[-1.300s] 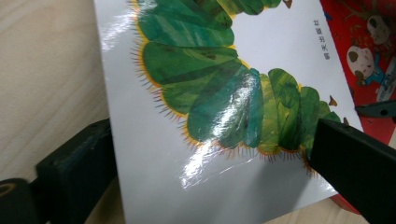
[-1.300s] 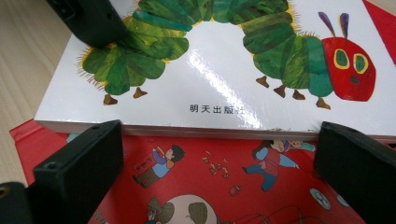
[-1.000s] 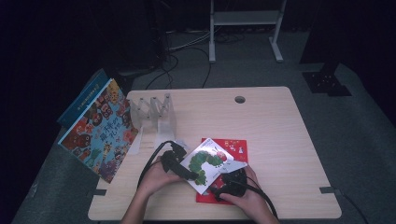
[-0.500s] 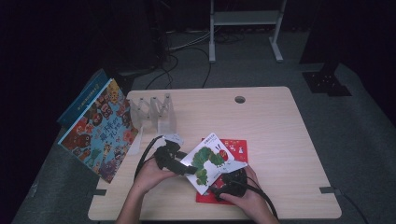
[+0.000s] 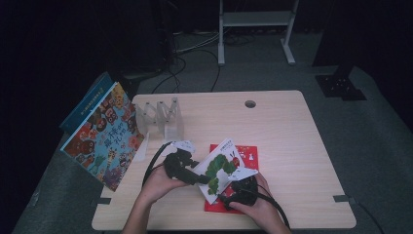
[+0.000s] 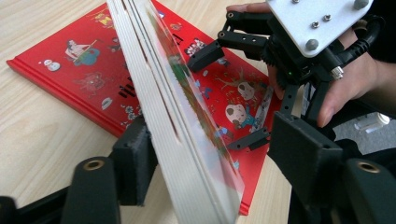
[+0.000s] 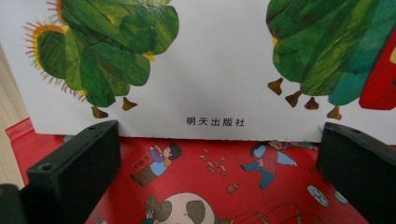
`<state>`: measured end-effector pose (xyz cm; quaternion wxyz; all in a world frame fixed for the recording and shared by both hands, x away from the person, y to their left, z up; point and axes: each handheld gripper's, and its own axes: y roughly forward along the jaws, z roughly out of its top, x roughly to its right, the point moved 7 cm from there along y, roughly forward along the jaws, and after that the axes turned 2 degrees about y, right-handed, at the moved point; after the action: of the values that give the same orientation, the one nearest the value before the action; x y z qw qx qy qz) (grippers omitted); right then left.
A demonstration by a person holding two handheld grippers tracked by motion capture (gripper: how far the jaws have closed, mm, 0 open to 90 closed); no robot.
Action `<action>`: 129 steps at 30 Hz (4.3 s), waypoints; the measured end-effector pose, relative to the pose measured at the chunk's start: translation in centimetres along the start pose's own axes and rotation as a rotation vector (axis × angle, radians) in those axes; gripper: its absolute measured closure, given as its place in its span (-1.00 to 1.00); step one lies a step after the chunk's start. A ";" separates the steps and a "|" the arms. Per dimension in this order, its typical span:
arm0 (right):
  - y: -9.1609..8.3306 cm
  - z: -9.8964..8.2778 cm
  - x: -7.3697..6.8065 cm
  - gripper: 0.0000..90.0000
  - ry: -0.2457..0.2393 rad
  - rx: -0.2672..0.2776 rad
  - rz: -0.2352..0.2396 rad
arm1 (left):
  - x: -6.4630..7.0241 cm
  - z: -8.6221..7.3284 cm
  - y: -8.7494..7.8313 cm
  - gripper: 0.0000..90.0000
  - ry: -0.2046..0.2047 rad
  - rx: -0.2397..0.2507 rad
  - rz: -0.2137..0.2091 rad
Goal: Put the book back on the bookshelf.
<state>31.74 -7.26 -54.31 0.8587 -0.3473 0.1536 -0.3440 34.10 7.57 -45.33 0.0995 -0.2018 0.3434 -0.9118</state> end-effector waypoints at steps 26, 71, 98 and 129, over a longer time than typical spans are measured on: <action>0.0 0.0 0.0 -1.00 0.003 -0.001 0.001 | -0.6 0.4 0.7 0.61 0.119 -0.051 0.165; 0.0 0.0 0.0 -1.00 0.000 0.003 -0.001 | -1.5 0.0 -0.8 0.68 0.127 0.027 0.196; 0.0 0.0 0.0 -1.00 0.001 0.000 0.001 | -1.7 -4.2 -11.4 0.68 -0.012 0.138 0.303; 0.0 0.0 0.0 -1.00 0.002 0.000 0.001 | -6.5 -8.2 -16.0 0.68 -0.170 0.215 0.486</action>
<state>31.73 -7.26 -54.30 0.8588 -0.3469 0.1545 -0.3438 35.73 26.39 -42.17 0.3645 -0.1778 0.2733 -0.8723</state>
